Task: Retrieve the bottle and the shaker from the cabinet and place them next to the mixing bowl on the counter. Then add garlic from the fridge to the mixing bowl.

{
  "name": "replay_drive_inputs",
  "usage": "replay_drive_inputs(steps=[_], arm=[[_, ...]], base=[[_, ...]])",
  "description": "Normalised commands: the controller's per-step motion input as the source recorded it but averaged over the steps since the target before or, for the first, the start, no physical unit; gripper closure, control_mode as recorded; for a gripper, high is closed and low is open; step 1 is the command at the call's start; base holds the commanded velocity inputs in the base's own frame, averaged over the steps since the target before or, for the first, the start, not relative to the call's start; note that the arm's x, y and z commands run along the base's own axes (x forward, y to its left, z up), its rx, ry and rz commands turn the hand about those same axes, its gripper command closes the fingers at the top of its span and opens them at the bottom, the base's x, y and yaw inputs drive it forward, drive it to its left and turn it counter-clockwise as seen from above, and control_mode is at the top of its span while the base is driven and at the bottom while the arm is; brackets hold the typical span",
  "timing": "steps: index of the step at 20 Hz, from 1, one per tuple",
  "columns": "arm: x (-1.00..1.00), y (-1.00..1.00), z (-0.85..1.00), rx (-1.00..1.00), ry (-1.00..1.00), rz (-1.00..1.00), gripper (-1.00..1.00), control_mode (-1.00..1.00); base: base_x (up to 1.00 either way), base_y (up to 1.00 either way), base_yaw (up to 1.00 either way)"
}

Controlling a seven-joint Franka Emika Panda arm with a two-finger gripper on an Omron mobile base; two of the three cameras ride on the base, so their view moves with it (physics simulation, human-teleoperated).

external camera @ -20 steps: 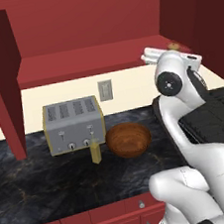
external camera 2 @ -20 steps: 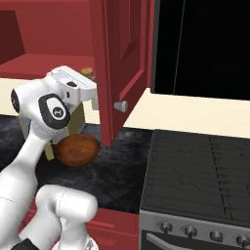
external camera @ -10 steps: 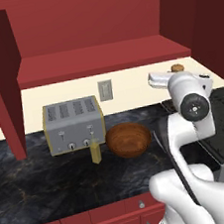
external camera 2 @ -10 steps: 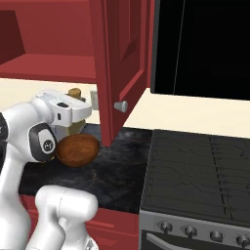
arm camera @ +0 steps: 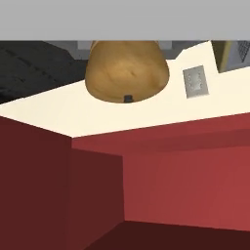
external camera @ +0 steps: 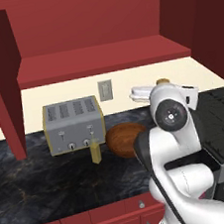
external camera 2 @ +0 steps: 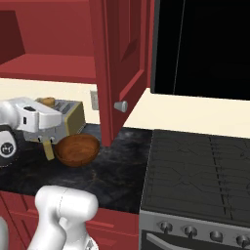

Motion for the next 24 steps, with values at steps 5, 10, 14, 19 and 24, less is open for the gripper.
replay_drive_inputs(steps=[5, 10, 14, 19, 24], arm=[[-0.22, -0.07, -0.72, 0.00, 0.00, 0.15, 1.00, -1.00], [-0.31, -0.14, -0.72, 0.00, 0.00, 0.17, 1.00, -1.00], [-0.28, 0.02, -0.73, 0.00, 0.00, 0.03, 1.00, -1.00], [-0.14, 0.07, -0.81, 0.00, 0.00, 0.00, 1.00, -1.00], [0.00, 0.12, -0.84, -0.01, -0.09, 0.00, 1.00, -1.00]], base=[[0.00, 0.00, 0.00], [0.00, 0.00, 0.00], [0.00, 0.00, 0.00], [0.00, 0.00, 0.00], [0.00, 0.00, 0.00]])
